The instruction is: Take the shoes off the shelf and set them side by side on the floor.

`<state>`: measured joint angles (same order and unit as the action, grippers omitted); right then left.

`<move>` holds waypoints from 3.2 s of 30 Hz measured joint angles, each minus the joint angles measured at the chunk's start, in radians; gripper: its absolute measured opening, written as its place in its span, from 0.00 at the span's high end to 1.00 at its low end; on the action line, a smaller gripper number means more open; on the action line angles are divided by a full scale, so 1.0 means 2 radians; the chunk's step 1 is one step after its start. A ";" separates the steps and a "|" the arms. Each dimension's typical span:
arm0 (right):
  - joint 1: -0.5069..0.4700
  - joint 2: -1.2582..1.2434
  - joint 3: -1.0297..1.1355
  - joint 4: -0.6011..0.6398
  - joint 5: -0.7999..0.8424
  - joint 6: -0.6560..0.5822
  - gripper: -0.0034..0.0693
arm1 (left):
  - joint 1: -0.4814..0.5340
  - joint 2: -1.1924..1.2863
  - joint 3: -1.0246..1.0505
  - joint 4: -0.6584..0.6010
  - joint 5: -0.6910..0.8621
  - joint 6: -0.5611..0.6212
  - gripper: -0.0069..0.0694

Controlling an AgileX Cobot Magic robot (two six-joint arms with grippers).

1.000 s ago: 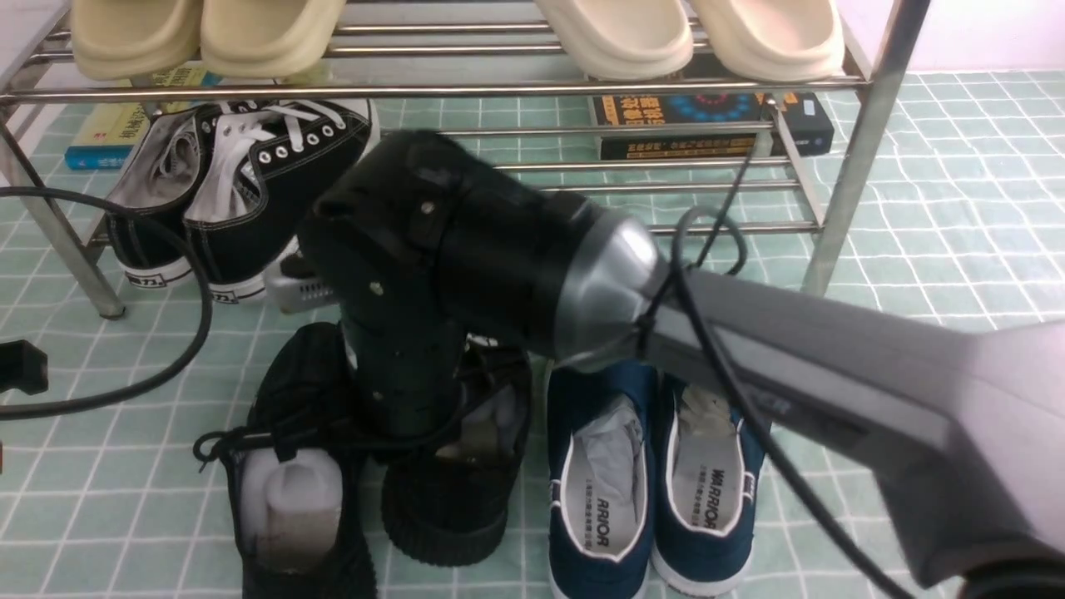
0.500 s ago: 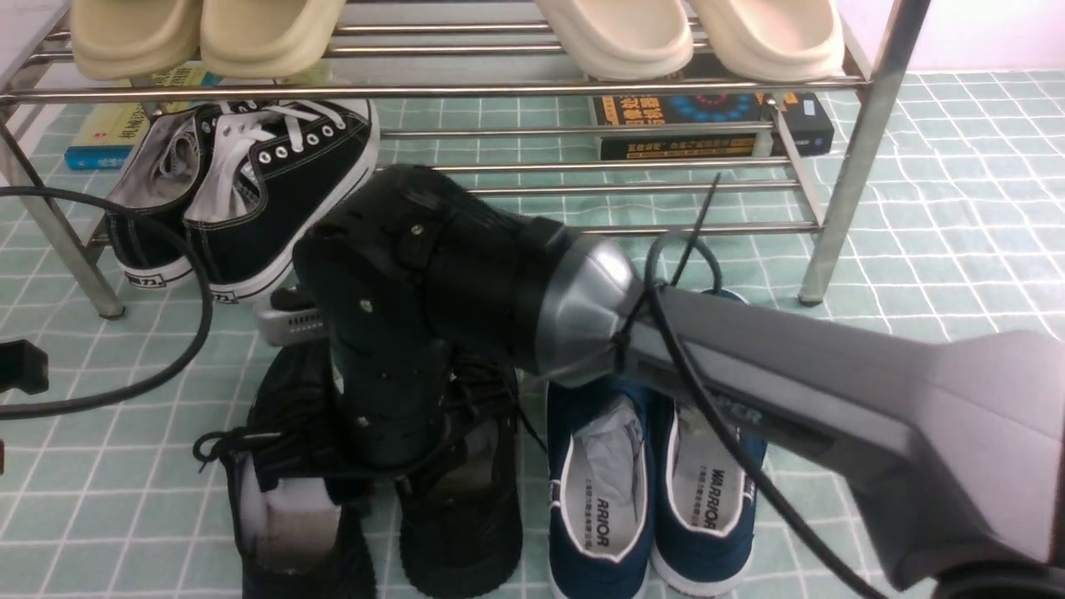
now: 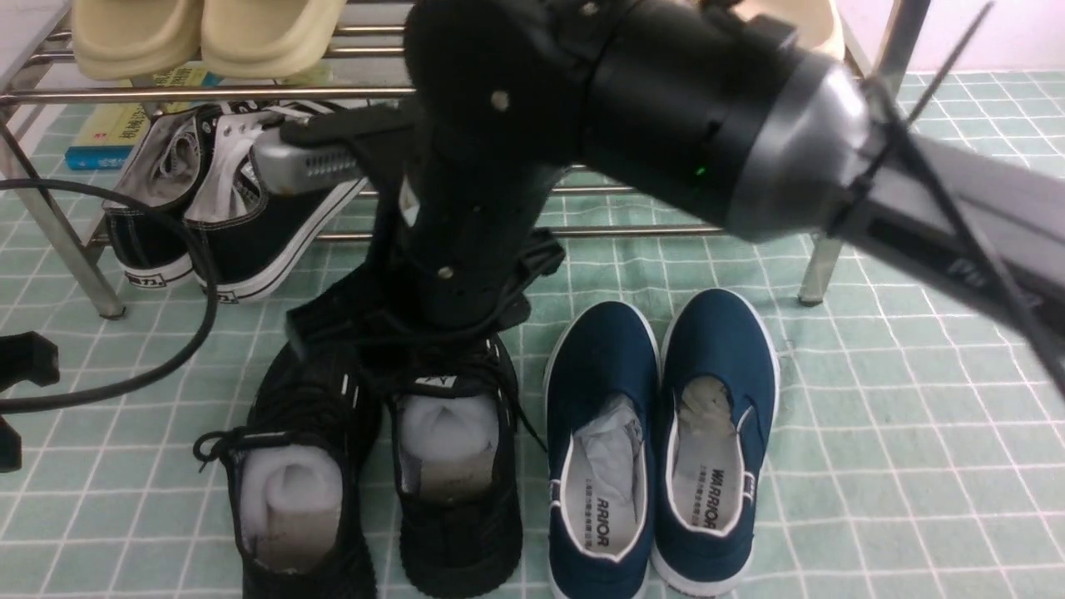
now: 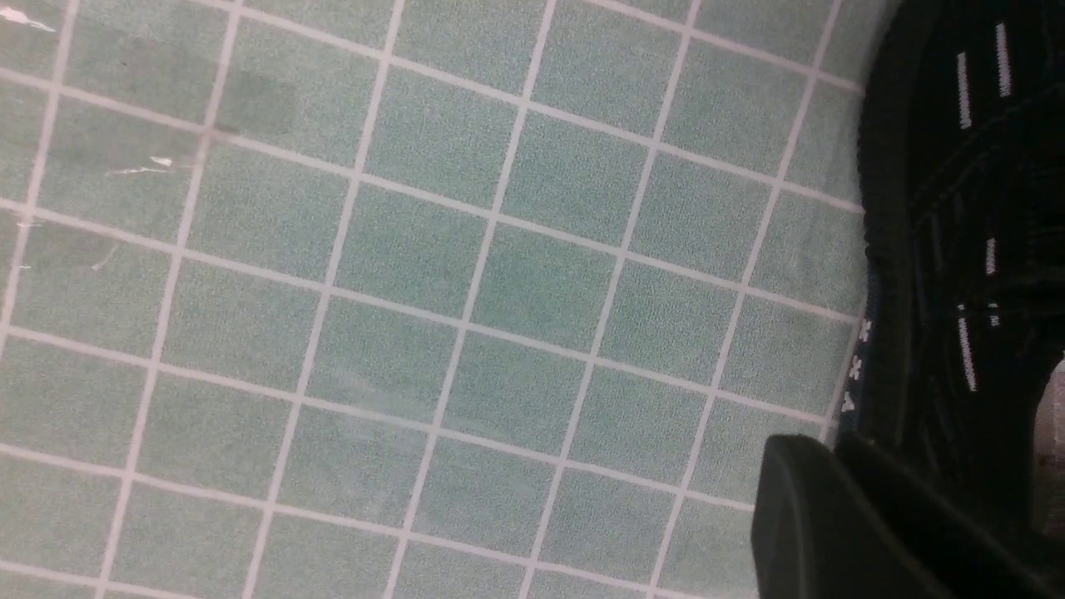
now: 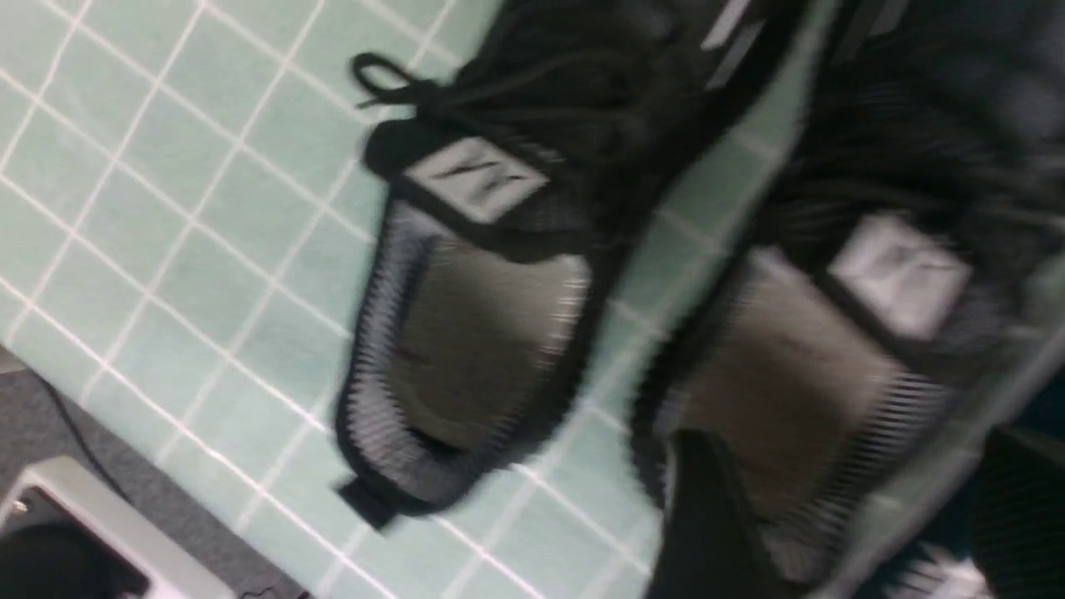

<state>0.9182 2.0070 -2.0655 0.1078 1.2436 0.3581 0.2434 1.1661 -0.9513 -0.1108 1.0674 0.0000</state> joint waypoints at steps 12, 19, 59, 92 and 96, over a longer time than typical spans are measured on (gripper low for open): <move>-0.070 -0.234 0.196 -0.005 0.001 -0.077 0.86 | 0.000 0.000 0.000 -0.016 0.004 0.000 0.80; -0.089 -0.459 0.388 -0.054 -0.014 -0.083 0.97 | 0.000 0.000 0.000 -0.017 0.002 0.000 0.80; -0.089 -0.770 0.775 -0.045 -0.416 -0.173 0.96 | 0.000 0.000 0.000 -0.014 -0.019 0.000 0.76; -0.501 -1.008 1.041 -0.022 -0.432 -0.174 0.93 | 0.000 0.000 0.000 -0.058 -0.019 0.039 0.73; -0.501 -1.009 1.040 -0.022 -0.427 -0.174 0.93 | -0.014 0.000 0.000 -0.092 -0.016 0.071 0.73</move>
<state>-0.0848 -0.0102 0.0139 0.0634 0.3888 0.0092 0.2151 1.1661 -0.9513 -0.2957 1.0359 0.1419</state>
